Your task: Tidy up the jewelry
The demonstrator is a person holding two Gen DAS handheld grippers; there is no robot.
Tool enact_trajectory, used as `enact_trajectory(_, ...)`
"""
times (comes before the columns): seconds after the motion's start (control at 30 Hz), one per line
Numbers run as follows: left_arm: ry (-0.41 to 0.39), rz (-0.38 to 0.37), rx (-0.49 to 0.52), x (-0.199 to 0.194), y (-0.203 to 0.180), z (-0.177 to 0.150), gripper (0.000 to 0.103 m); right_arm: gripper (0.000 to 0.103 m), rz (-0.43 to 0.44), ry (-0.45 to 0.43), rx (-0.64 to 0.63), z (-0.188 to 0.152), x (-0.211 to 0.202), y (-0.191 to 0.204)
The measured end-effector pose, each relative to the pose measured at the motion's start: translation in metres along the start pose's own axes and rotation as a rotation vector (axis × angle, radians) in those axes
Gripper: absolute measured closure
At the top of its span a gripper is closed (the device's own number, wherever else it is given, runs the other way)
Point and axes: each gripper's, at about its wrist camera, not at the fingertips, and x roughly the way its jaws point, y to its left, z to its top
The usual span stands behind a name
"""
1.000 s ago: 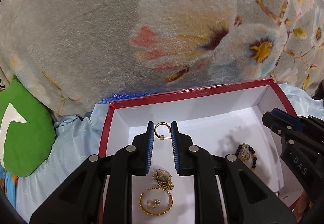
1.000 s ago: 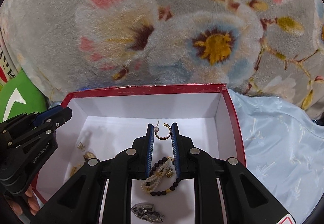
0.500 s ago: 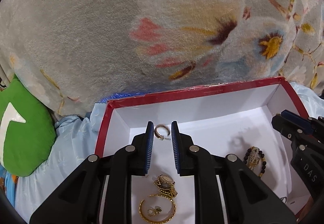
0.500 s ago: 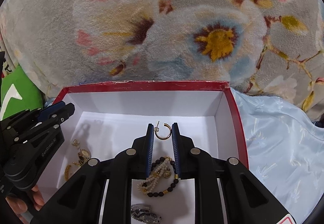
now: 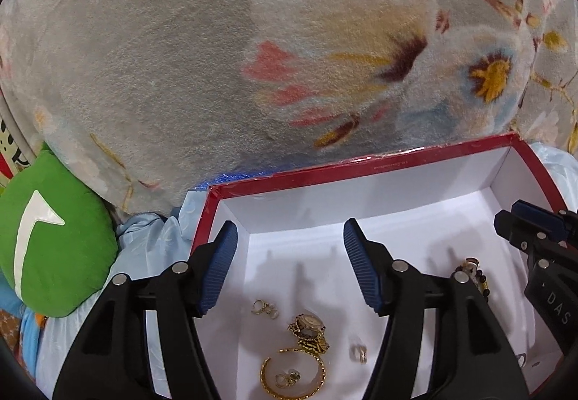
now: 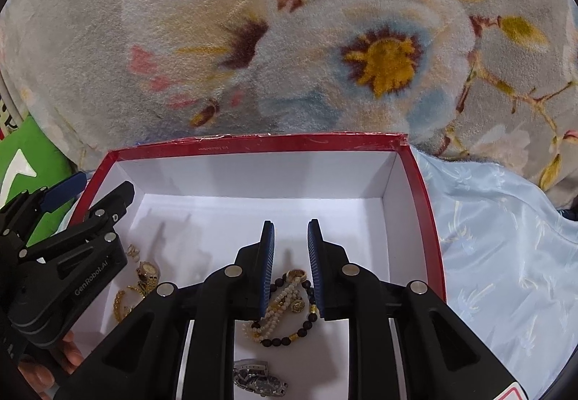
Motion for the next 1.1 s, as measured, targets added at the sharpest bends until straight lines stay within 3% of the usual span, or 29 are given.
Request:
enact_trajectory(0.63,0.039,-0.03,-0.046,0.002,0.01,-0.004,0.044,0.081,-0.023,0.024,0.003,0.001,0.0,-0.001)
enact_trajectory(0.8,0.042,-0.016,-0.037,-0.002,0.009,-0.005,0.043,0.057,-0.074,-0.047,-0.017,0.0,-0.014,0.002)
enact_trajectory(0.93,0.054,-0.035,-0.069,-0.008,0.019,-0.012,0.041,0.048,-0.102,-0.076,-0.062,-0.002,-0.024,0.009)
enact_trajectory(1.1,0.1,-0.043,-0.015,-0.012,0.013,-0.036,0.035,0.043,-0.121,-0.039,-0.092,-0.01,-0.026,0.014)
